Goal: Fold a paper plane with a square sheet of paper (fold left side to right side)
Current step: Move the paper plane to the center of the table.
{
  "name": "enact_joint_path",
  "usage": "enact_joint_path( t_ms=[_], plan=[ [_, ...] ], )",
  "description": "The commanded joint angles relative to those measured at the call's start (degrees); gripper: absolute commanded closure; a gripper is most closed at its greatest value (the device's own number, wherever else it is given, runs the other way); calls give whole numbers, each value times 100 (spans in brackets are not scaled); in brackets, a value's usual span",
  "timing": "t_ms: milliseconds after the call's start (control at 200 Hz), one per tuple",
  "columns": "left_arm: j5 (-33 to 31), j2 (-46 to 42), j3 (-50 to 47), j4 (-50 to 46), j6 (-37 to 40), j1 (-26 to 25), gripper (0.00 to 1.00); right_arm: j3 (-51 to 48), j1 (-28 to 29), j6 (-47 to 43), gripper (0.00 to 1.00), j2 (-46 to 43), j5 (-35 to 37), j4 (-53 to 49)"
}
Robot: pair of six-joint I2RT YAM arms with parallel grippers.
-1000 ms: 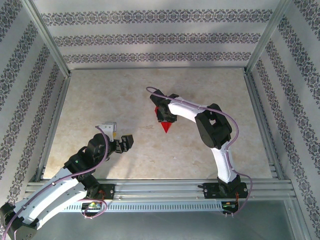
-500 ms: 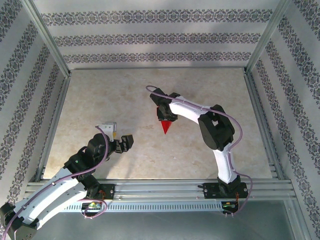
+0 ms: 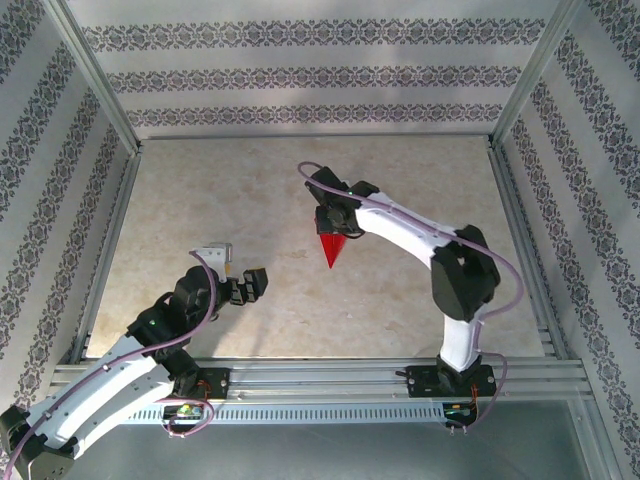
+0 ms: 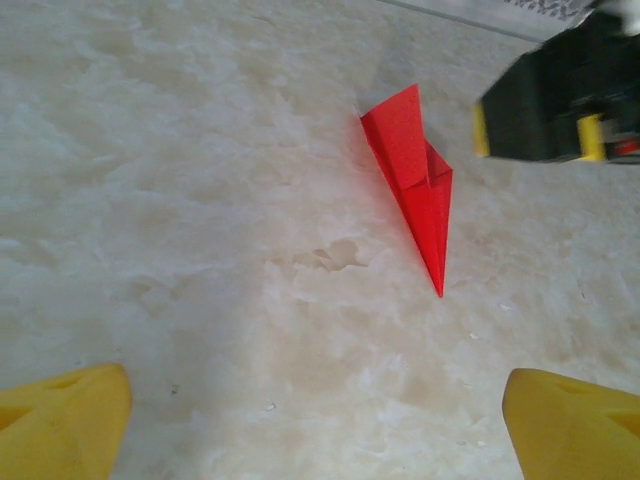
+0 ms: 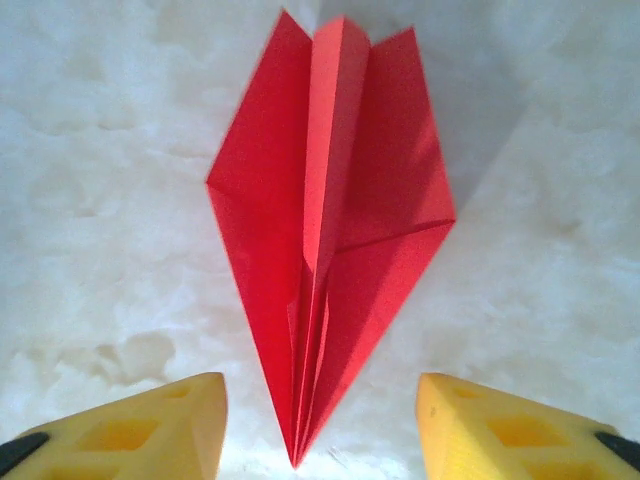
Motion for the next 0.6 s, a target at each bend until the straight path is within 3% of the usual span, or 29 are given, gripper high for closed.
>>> enact_joint_path(
  t_ms=[0, 140, 280, 490, 595],
  plan=[
    [-332, 89, 167, -83, 12, 179, 0, -320, 33, -297, 39, -923, 496, -145],
    [-204, 345, 192, 106, 305, 483, 0, -1184, -79, -553, 28, -2167, 943, 60],
    [190, 679, 270, 365, 510, 1065, 0, -2156, -526, -727, 22, -3336, 848, 294],
    [721, 1009, 341, 694, 720, 1988, 0, -3661, -1783, -878, 17, -4971, 210, 955],
    [912, 1170, 454, 669, 856, 2415, 0, -4316, -2397, -1131, 7, -5592, -23, 1380]
  ],
)
